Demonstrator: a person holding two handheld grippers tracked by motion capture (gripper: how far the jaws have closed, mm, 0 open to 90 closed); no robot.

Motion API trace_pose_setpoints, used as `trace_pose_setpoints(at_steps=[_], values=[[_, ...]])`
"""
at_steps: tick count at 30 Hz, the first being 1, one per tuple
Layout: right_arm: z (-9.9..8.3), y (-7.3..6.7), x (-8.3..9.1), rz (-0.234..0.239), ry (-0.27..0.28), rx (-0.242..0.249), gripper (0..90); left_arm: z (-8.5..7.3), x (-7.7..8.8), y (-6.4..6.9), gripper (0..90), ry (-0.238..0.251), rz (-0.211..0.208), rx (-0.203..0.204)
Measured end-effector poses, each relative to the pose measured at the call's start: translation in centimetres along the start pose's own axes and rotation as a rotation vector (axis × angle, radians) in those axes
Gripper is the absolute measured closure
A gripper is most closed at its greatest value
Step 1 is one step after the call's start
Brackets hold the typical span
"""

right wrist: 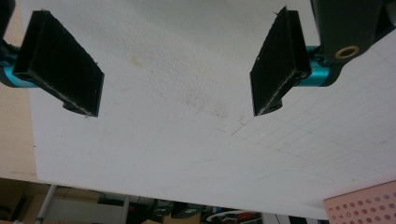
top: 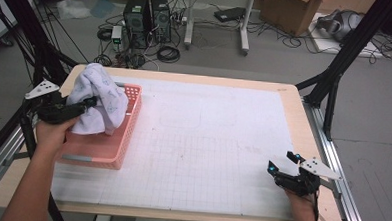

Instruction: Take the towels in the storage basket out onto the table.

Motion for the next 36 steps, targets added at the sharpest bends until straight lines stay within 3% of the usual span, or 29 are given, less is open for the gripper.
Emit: trace_pose_setpoints(at_steps=[9,19,25,30,36], values=[[0.0,-0.1,0.0,-0.001,-0.002,-0.002,16.1,2.8,0.5,2.2,52.9,0.096,-0.078,-0.048],[0.0,0.0,0.0,0.003,-0.003,0.003,16.1,5.1,0.7,5.4,52.9,0.161,-0.233,-0.119],[0.0,-0.1,0.0,0.002,-0.008,0.001,16.1,6.5,1.0,7.2,52.9,0.221,-0.297,-0.131],[0.0,-0.1,0.0,0.001,-0.006,0.005,16.1,7.4,0.7,9.7,52.8,0.247,-0.373,-0.149],[0.0,-0.1,-0.1,0.002,-0.01,0.005,16.1,7.1,-0.8,13.0,52.7,0.24,-0.463,-0.179]])
Point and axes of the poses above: each handheld gripper's, and its own axes: x roughly backward along the jaws, z roughly out of its top, y roughly to its right, the point moved 7 cm from there along -x, roughly forward along the jaws, and after that the axes turned 7 degrees about -z, right-handed, at the moved point
